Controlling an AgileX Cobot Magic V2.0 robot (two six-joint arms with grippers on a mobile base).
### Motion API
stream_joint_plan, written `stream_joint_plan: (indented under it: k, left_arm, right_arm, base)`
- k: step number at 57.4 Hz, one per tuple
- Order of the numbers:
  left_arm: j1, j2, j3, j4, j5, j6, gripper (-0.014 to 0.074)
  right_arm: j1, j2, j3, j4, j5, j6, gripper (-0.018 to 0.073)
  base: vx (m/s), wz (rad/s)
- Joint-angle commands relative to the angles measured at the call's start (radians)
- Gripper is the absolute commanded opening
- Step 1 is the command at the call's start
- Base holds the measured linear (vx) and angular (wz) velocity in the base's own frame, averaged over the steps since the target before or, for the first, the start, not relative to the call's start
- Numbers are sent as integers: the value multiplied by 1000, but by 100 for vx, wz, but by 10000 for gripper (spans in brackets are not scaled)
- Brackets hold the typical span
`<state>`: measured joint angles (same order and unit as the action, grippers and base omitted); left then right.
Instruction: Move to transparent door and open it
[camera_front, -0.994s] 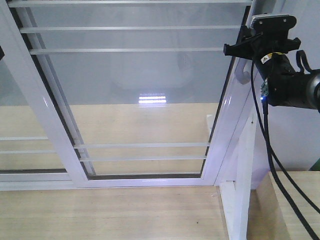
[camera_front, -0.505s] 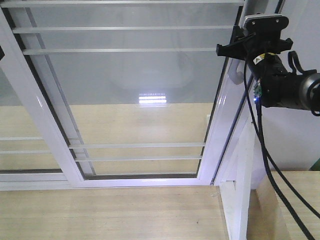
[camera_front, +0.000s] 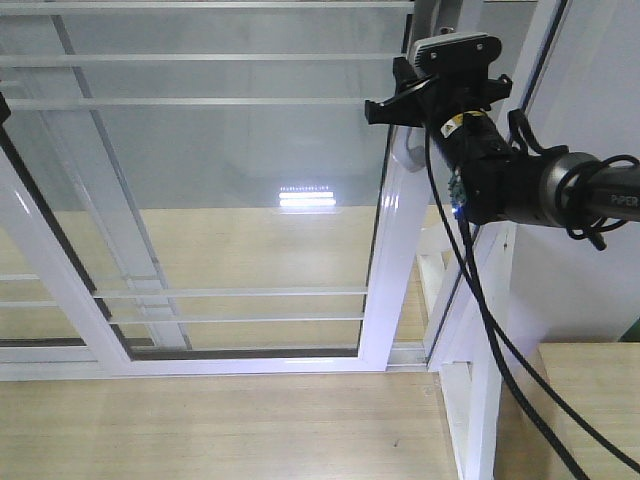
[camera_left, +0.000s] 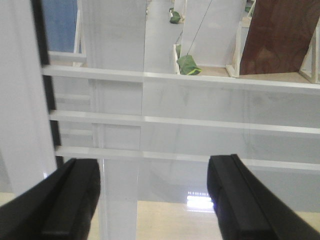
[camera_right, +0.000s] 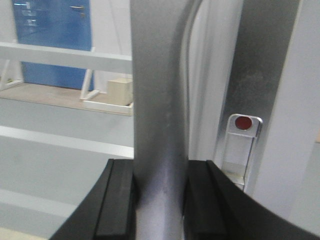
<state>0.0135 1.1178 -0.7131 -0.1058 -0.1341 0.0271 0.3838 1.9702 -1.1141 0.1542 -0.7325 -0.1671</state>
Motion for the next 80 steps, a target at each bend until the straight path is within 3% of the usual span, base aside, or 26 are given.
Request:
stream_joint_plan:
  k: [1, 23, 32, 39, 44, 56, 68, 80]
  left_arm:
    - [-5, -17, -37, -5, -67, -11, 570]
    - [-5, -17, -37, -5, -65, -11, 570]
    - [-5, -12, -37, -5, -64, -14, 570]
    - [-8, -6, -37, -4, -63, -14, 570]
    - [-27, -3, -37, 4, -52, -12, 570]
    - [-106, 39, -37, 59, -60, -10, 570]
    - [-216, 145, -39, 59, -181, -10, 570]
    - [-331, 295, -98, 57, -299, -19, 570]
  right_arm:
    - [84, -82, 3, -154, -87, -5, -9]
    - [229, -82, 3, -177, -97, -5, -9]
    - [265, -83, 3, -236, -112, -5, -9]
    - [276, -85, 4, -219, -110, -39, -8]
    - [257, -98, 8, -154, -110, -89, -7]
    - [203, -245, 105, 114, -110, -228, -5]
    - [158, -495, 379, 153, -107, -269, -4]
    - [136, -746, 650, 275, -110, -354, -4]
  base:
    - [0, 0]
    - [0, 1]
    - [-1, -2]
    - [-1, 1]
    - [0, 0]
    - [0, 0]
    - [0, 0]
    - [0, 0]
